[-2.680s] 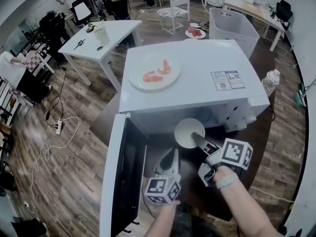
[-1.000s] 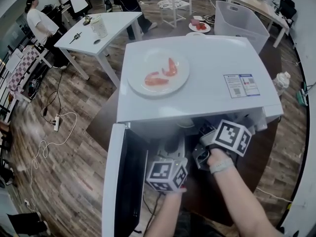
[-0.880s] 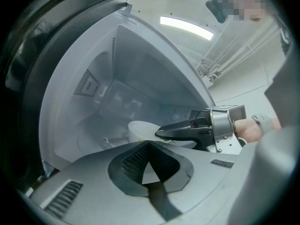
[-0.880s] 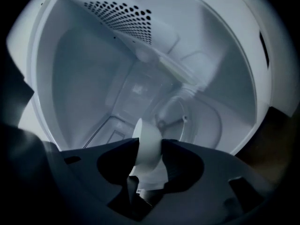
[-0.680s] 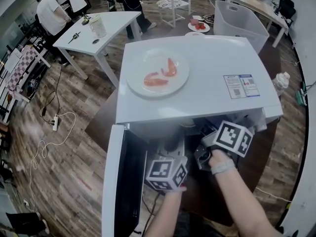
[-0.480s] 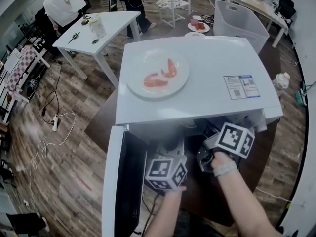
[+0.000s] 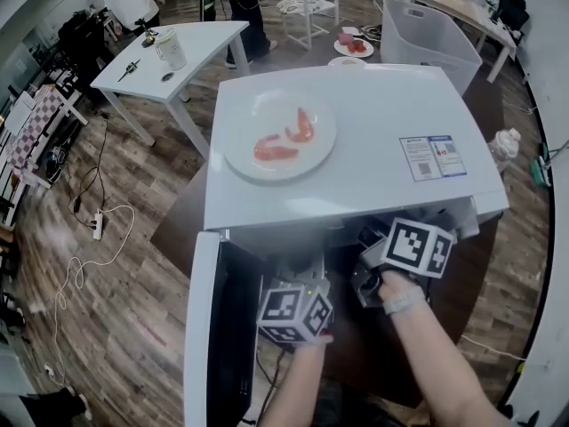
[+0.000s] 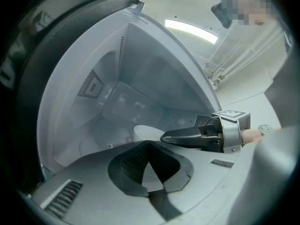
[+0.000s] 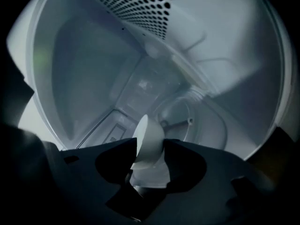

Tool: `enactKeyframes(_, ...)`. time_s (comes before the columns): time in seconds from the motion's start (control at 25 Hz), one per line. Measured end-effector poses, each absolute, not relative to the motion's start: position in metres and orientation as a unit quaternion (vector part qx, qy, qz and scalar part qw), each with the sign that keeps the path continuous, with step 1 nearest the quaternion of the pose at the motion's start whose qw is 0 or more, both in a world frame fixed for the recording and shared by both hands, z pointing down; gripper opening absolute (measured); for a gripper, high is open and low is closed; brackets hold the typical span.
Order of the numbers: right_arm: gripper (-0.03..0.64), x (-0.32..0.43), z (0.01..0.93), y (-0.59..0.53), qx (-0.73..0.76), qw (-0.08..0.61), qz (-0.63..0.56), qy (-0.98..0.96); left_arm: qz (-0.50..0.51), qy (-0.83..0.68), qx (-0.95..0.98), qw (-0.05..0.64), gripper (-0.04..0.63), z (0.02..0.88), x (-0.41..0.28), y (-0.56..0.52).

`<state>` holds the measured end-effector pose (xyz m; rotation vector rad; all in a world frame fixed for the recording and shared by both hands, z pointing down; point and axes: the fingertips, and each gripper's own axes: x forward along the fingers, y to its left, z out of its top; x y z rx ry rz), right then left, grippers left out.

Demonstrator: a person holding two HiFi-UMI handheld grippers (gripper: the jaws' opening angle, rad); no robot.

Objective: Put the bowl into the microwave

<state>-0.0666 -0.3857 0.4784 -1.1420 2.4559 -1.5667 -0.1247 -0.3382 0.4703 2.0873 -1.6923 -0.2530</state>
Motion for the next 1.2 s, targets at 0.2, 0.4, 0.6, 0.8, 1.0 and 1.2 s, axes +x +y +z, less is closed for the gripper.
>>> enactKeyframes(0.2, 0.199, -0.055, 0.479, -0.385, -0.387, 0.008, -0.483, 0.786, -0.099, -0.608, 0.757, 0.217, 0.001, 0.466, -0.124, -0.341)
enactKeyframes(0.4, 0.201, -0.048, 0.477, -0.385, -0.393, 0.0, -0.469, 0.791, -0.101, -0.605, 0.759, 0.221, 0.0, 0.467, -0.12, -0.342)
enactKeyframes(0.6, 0.173, -0.047, 0.474, -0.385, -0.397, 0.0, -0.46, 0.795, -0.104, -0.603, 0.759, 0.222, 0.002, 0.467, -0.119, -0.343)
enactKeyframes(0.8, 0.167, -0.053, 0.473, -0.387, -0.397, 0.004, -0.464, 0.792, -0.109, -0.605, 0.757, 0.222, 0.001, 0.464, -0.124, -0.345)
enactKeyframes(1.0, 0.167, -0.057, 0.475, -0.39, -0.401, 0.006, -0.464, 0.79, -0.114, -0.609, 0.752, 0.226, 0.0, 0.464, -0.13, -0.348)
enactKeyframes(1.2, 0.169, -0.06, 0.472, -0.391, -0.393, 0.013, -0.46, 0.796, -0.114, -0.609, 0.751, 0.227, 0.001, 0.464, -0.132, -0.349)
